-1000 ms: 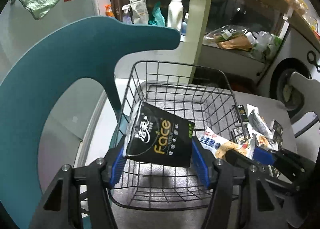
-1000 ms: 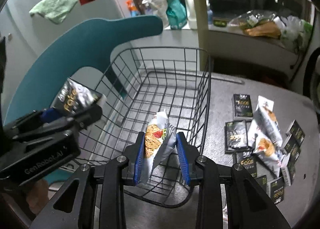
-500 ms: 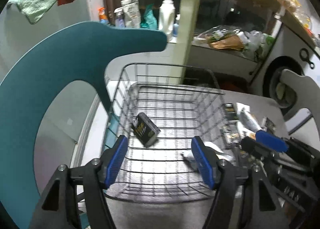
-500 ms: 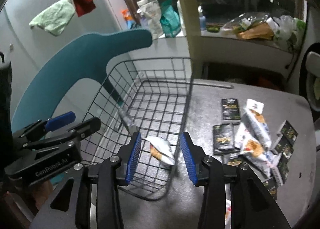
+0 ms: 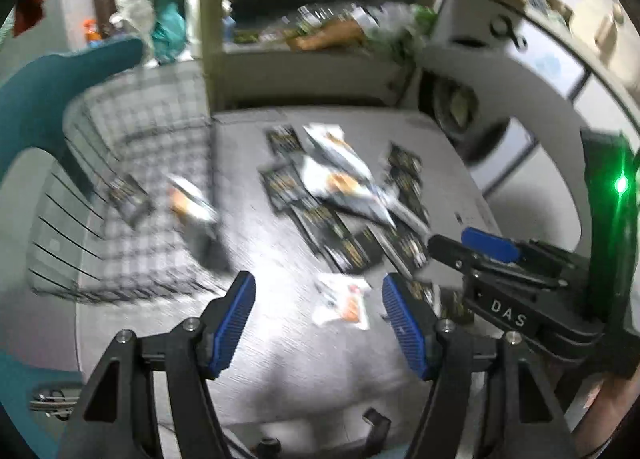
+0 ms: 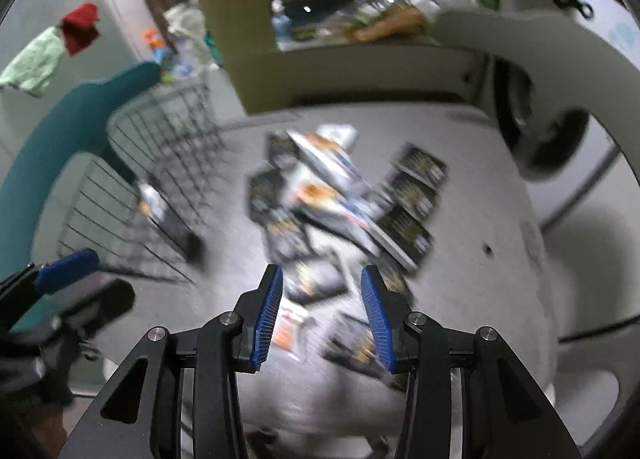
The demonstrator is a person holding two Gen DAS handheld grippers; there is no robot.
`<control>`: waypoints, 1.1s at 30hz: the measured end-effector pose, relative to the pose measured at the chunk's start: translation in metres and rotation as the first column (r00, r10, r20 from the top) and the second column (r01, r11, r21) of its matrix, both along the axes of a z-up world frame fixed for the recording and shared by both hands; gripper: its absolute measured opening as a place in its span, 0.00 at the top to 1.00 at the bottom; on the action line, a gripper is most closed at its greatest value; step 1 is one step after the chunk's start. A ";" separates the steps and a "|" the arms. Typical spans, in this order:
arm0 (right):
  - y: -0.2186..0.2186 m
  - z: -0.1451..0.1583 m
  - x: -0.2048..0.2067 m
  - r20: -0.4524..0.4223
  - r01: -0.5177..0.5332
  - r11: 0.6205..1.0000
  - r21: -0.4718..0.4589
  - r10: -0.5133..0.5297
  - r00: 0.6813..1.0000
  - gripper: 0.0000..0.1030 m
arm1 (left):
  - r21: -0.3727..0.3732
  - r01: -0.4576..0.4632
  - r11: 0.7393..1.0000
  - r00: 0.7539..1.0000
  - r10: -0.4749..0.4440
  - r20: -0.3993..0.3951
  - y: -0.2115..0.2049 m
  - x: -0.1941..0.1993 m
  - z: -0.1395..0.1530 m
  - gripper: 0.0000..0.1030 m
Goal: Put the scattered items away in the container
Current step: 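Grasp a small white snack packet with the left gripper while the right grasps a black Face pack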
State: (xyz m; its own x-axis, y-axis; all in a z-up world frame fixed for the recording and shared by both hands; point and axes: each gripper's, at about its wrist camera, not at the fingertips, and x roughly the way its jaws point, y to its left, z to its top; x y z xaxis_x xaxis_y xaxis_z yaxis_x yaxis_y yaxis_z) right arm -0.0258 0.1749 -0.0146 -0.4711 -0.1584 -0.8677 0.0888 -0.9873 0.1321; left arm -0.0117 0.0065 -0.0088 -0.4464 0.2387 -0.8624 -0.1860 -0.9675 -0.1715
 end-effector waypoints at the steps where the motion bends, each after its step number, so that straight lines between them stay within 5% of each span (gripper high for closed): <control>1: 0.007 -0.009 0.004 0.019 0.006 1.000 -0.002 -0.006 1.000 0.59 | -0.005 0.013 1.000 1.000 -0.013 0.017 0.008 0.002 -0.010 0.31; 8: 0.031 -0.065 0.023 0.123 0.004 1.000 0.018 -0.006 0.992 0.59 | -0.037 0.026 0.999 0.995 -0.022 0.094 0.023 0.006 -0.067 0.31; 22: 0.042 -0.079 0.014 0.137 0.026 1.000 0.015 -0.028 0.990 0.59 | -0.073 0.041 0.996 0.992 -0.032 0.123 0.044 -0.029 -0.120 0.31; 23: 0.041 -0.081 0.013 0.140 0.025 1.000 0.011 -0.027 0.990 0.59 | -0.083 0.041 0.996 0.992 -0.030 0.123 0.045 -0.030 -0.123 0.32; 25: 0.040 -0.084 0.012 0.140 0.023 1.000 0.009 -0.024 0.990 0.59 | -0.117 0.043 0.992 0.994 -0.031 0.108 0.046 -0.029 -0.123 0.57; 33: 0.016 -0.088 0.006 0.124 -0.103 0.991 0.090 0.092 0.988 0.59 | -0.097 0.044 0.994 0.992 -0.032 0.123 0.024 -0.025 -0.117 0.63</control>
State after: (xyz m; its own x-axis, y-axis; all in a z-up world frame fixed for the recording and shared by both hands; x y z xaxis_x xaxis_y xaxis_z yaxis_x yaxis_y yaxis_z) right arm -0.0196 0.1911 -0.1030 -0.3499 -0.1123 -0.9300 0.1745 -0.9832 0.0530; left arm -0.0362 0.0301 -0.1255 -0.3291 0.1635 -0.9300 -0.2065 -0.9735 -0.0980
